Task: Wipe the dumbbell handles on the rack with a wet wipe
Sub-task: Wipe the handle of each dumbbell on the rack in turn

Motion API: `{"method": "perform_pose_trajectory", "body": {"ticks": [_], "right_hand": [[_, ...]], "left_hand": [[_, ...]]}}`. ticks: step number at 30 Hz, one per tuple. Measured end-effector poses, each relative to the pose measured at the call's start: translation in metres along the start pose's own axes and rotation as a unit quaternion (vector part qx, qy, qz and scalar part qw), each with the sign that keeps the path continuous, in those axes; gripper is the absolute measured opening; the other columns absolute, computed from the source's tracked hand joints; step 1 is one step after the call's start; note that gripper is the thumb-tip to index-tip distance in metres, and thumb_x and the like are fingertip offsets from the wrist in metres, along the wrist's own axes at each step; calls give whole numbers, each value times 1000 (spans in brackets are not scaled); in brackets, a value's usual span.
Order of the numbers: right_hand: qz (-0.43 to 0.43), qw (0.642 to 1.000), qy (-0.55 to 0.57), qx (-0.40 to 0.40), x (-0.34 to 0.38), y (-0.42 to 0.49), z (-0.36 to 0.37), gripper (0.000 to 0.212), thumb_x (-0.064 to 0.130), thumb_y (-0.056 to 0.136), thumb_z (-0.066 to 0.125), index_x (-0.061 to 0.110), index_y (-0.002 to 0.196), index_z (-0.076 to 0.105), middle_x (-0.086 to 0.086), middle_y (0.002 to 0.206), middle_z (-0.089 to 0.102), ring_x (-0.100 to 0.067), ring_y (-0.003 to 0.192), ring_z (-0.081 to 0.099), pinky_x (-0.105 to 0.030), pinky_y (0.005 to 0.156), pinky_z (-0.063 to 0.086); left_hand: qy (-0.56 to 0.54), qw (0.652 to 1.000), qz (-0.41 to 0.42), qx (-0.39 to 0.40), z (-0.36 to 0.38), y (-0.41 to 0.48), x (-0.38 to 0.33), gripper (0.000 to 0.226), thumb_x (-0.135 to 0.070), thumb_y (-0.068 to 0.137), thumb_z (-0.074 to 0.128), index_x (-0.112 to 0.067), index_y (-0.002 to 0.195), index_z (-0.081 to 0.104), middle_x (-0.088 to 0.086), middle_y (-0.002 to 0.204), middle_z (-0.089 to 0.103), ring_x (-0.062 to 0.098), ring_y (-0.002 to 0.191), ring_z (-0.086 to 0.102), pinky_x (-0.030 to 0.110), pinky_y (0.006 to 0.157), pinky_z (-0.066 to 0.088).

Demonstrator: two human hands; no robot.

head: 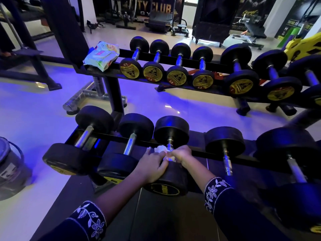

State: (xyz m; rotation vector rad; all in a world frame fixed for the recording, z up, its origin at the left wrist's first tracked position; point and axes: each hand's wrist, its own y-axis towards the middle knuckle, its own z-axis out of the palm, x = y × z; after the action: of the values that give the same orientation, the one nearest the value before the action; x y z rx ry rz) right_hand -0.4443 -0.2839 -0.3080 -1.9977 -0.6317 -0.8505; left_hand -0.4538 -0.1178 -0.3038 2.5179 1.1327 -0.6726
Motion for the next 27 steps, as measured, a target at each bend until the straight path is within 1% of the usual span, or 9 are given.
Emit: {"method": "perform_pose_trajectory", "body": {"ticks": [2, 4, 6, 9, 13, 16, 19, 22, 27], "right_hand": [[1, 999, 50, -4, 1, 3, 1, 38, 18, 64, 87, 9, 59, 51, -7, 56, 55, -7, 30, 47, -15, 31, 35], [-9, 996, 82, -23, 3, 9, 4, 35, 19, 60, 89, 7, 55, 57, -15, 70, 68, -15, 48, 59, -31, 50, 54], [-13, 997, 74, -30, 2, 22, 6, 34, 25, 53, 92, 7, 58, 63, -17, 82, 73, -21, 65, 66, -42, 67, 58], [8, 1000, 26, 8, 7, 18, 5, 40, 27, 52, 93, 6, 69, 63, -11, 78, 70, -23, 67, 68, -34, 55, 57], [46, 995, -9, 86, 7, 9, 1, 32, 3, 65, 83, 7, 71, 52, -8, 60, 54, -14, 51, 51, -19, 42, 41], [52, 994, 31, 92, 14, 21, 0, 48, 6, 56, 89, -2, 93, 58, -16, 79, 66, -23, 63, 65, -32, 48, 53], [7, 996, 83, 11, 10, 58, -2, 55, 22, 48, 94, 0, 91, 66, -14, 88, 71, -24, 74, 69, -44, 62, 59], [44, 990, 120, 53, 19, 40, -4, 46, 17, 63, 87, -4, 96, 64, -14, 79, 68, -18, 55, 65, -29, 46, 54], [65, 989, -22, 135, 3, 1, -4, 24, 10, 80, 74, 8, 66, 54, -3, 48, 54, -7, 33, 48, -12, 31, 30]], "left_hand": [[-31, 999, -2, 12, -2, 3, 3, 51, -55, 90, 20, -24, 107, 57, 6, 103, 69, 27, 100, 61, 41, 90, 44], [-50, 998, -15, 19, -2, 4, 8, 45, -55, 92, 27, -27, 105, 59, 3, 100, 69, 25, 96, 62, 38, 77, 48], [-56, 998, -12, 18, -2, 3, 7, 42, -55, 93, 28, -29, 105, 59, 1, 98, 70, 23, 93, 62, 36, 74, 48], [-60, 998, -7, 14, -4, 1, 7, 36, -53, 95, 29, -30, 100, 57, 1, 95, 68, 24, 90, 62, 37, 72, 47], [-49, 999, -11, 14, -2, 2, 8, 38, -54, 93, 28, -31, 102, 57, 2, 94, 68, 25, 91, 62, 34, 69, 42], [-43, 999, -19, 21, -3, 3, 6, 41, -56, 91, 27, -31, 103, 57, 2, 99, 69, 25, 95, 62, 37, 75, 47], [-52, 998, -22, 23, -3, 4, 5, 38, -57, 90, 28, -34, 98, 56, -1, 101, 69, 22, 97, 61, 36, 77, 46], [-49, 998, -24, 25, -5, 3, 3, 36, -56, 93, 29, -32, 95, 56, -1, 97, 68, 22, 95, 61, 35, 74, 44], [-26, 999, -40, 23, -1, 4, 5, 27, -49, 99, 36, -30, 95, 55, 2, 96, 67, 24, 93, 61, 34, 70, 41]]}}
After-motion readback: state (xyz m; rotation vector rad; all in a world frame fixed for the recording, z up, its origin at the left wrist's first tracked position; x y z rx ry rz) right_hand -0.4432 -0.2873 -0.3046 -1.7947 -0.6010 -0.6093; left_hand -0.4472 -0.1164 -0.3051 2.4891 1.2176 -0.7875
